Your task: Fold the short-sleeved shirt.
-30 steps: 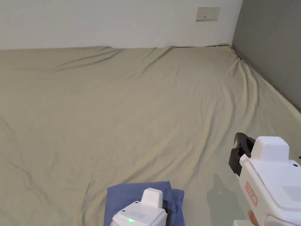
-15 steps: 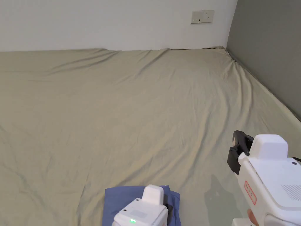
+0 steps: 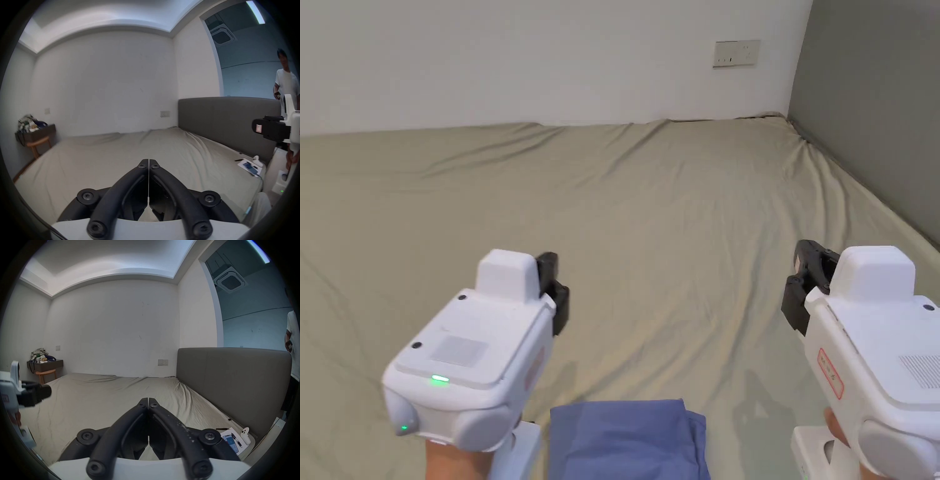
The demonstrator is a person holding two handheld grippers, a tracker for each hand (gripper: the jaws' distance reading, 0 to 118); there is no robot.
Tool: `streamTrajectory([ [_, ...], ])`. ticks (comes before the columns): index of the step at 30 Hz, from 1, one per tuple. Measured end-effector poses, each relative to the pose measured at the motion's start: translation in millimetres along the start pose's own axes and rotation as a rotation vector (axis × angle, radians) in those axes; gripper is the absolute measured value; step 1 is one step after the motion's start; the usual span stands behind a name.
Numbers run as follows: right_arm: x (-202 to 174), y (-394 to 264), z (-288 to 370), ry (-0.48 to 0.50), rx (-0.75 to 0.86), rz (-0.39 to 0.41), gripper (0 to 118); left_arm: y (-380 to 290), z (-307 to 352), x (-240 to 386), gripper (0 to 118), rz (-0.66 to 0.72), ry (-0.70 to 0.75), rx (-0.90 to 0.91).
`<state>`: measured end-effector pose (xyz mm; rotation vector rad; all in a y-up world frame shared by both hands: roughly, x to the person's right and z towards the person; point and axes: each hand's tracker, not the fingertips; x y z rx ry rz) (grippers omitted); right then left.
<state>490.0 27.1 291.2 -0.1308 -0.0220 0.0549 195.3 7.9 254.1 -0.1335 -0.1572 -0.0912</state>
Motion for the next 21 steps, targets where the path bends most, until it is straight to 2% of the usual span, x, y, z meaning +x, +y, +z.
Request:
streamTrajectory([
  [3, -6, 7, 0, -0.004, 0.023, 0.009, 1, 6, 4, -21, 0, -0.057, 0.1, 0.04],
  [9, -16, 12, 1, 0.002, 0.045, 0.027, 1, 5, 11, -57, 0, -0.041, 0.197, 0.055],
  [21, -29, 9, -4, 0.03, 0.036, 0.046, 1, 1, 18, -86, 0, 0.001, 0.272, 0.059],
])
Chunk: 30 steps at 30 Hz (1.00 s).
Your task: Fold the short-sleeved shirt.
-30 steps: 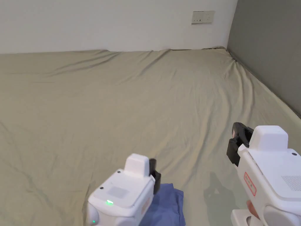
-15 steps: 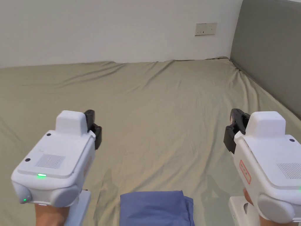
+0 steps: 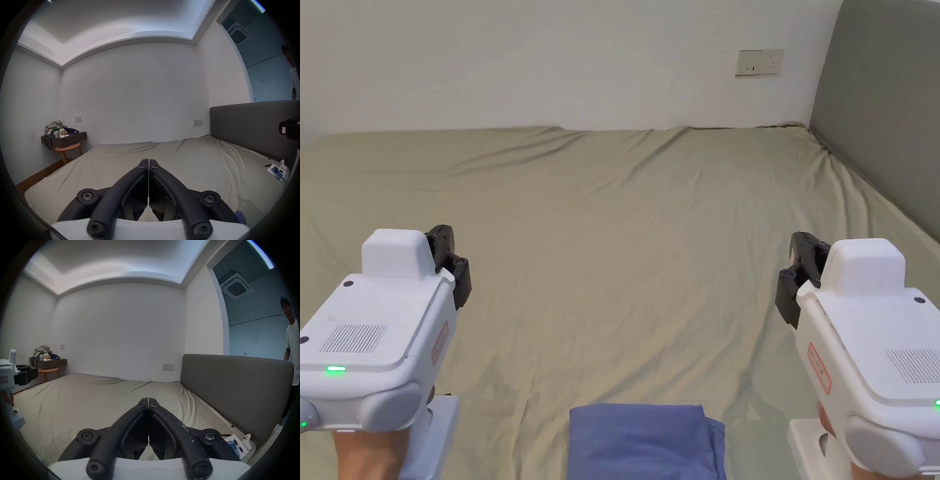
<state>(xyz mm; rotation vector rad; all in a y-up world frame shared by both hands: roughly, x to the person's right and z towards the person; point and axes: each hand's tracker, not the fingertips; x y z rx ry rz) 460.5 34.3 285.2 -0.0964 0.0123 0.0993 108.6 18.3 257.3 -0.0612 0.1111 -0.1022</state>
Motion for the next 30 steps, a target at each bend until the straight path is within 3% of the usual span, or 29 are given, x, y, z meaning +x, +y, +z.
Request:
streamTrajectory([
  [6, -5, -16, -8, 0.022, -0.046, -0.001, 1, -4, -2, -1, 0, 0.007, -0.002, -0.018],
  [10, -16, -58, -25, 0.073, -0.185, -0.023, 1, -6, -2, -3, 0, 0.023, 0.002, -0.025],
  [23, -71, -212, -49, 0.175, -0.636, 0.049, 1, -22, 1, -4, 0, 0.031, -0.023, -0.071],
  [28, -80, -253, -60, 0.191, -0.828, 0.039, 2, -32, 1, -1, 0, 0.039, -0.047, -0.111],
  [30, -80, -254, -57, 0.176, -0.748, 0.049, 2, -36, 0, -1, 0, 0.057, -0.06, -0.132],
])
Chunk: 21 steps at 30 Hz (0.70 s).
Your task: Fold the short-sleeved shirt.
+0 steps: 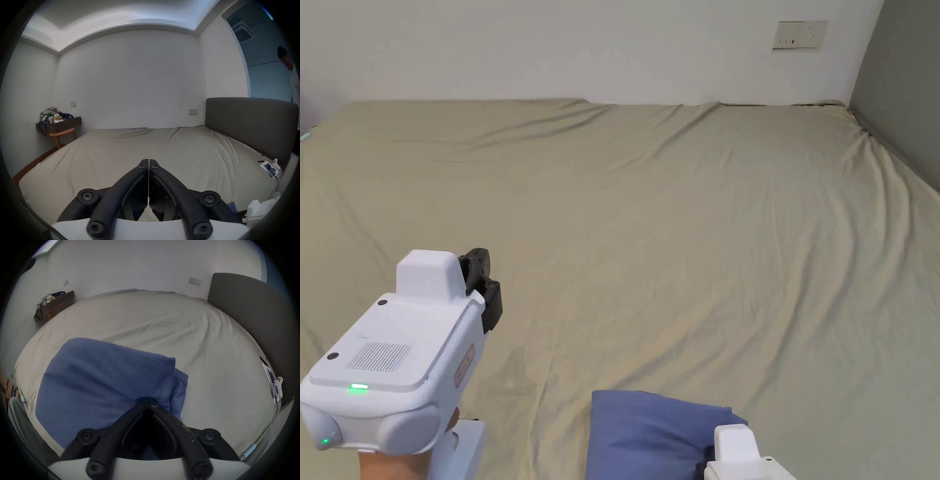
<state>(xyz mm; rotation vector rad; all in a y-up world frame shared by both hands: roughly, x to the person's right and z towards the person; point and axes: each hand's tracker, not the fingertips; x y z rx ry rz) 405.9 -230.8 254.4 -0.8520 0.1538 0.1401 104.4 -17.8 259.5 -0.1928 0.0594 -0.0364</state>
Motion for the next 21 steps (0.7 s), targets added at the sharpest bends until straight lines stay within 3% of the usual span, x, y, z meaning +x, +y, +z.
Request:
streamTrajectory([
  [4, 4, 10, 1, 0.021, -0.06, 0.006, 1, -10, -7, 2, 0, 0.13, -0.069, -0.127],
  [7, 10, 10, 6, 0.052, -0.06, -0.074, 1, -24, -17, 4, 7, 0.266, -0.163, -0.267],
  [9, 12, 7, 7, 0.06, -0.049, -0.084, 1, -39, -25, 4, 32, 0.356, -0.228, -0.378],
  [11, 12, 6, 11, 0.065, -0.042, -0.089, 1, -56, -37, 7, 78, 0.451, -0.262, -0.508],
  [13, 12, 6, 10, 0.065, -0.037, -0.094, 1, -74, -45, 13, 110, 0.495, -0.29, -0.62],
  [15, 12, 5, 10, 0.063, -0.031, -0.092, 1, -91, -50, 19, 116, 0.514, -0.31, -0.684],
  [21, 11, 2, 11, 0.062, -0.014, -0.096, 1, -142, -75, 35, 116, 0.54, -0.314, -0.862],
])
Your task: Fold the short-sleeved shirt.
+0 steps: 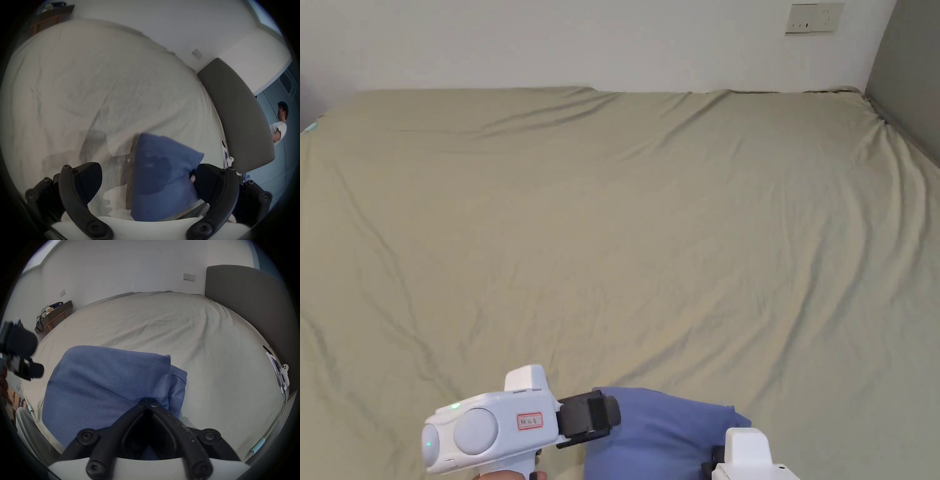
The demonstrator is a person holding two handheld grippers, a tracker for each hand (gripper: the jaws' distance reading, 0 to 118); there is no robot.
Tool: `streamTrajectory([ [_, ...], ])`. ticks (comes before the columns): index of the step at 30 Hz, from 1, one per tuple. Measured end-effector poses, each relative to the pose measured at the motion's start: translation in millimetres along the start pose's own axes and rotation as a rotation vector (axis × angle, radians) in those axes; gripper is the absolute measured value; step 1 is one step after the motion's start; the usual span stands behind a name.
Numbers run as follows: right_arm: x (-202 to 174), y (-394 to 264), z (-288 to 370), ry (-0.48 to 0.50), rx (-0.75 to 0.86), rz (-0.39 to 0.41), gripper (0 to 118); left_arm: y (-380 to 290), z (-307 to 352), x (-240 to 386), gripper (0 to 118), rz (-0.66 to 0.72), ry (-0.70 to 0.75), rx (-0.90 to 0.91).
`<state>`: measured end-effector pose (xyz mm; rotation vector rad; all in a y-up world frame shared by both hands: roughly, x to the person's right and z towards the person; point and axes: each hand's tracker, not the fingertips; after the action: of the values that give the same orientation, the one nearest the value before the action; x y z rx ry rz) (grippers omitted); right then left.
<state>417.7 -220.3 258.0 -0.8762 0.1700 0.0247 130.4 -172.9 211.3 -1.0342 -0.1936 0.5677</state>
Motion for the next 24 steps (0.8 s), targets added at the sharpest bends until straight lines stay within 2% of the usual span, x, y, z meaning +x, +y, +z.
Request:
streamTrajectory([
  [2, 3, -1, -3, 0.006, 0.001, -0.007, 1, -3, -16, -6, 113, 0.011, -0.009, -0.062],
  [3, 4, -2, -3, 0.009, 0.002, -0.012, 1, -5, -22, -6, 108, 0.01, -0.011, -0.086],
  [6, 4, -2, -3, 0.015, 0.006, -0.02, 1, -10, -37, -4, 75, -0.043, -0.04, -0.153],
  [7, 4, -3, -3, 0.016, 0.007, -0.02, 1, -13, -38, -2, 54, -0.048, -0.058, -0.144],
  [8, 5, -3, -3, 0.017, 0.009, -0.016, 1, -13, -36, -1, 45, -0.039, -0.081, -0.133],
  [9, 5, -3, -4, 0.016, 0.011, -0.011, 1, -12, -35, 2, 44, -0.035, -0.069, -0.13],
  [13, 4, -6, -5, 0.013, 0.025, 0.024, 1, -10, -25, 4, 23, -0.045, -0.084, -0.128],
  [15, 4, -1, -1, 0.014, 0.019, 0.029, 2, -8, -20, 2, 20, -0.027, -0.107, -0.117],
  [19, 1, 17, 16, 0.027, 0.077, 0.019, 2, 8, -3, 5, 19, -0.102, -0.122, -0.085],
  [24, -12, 57, 38, 0.042, 0.18, 0.046, 2, 50, 33, -24, 19, -0.218, 0.005, -0.028],
])
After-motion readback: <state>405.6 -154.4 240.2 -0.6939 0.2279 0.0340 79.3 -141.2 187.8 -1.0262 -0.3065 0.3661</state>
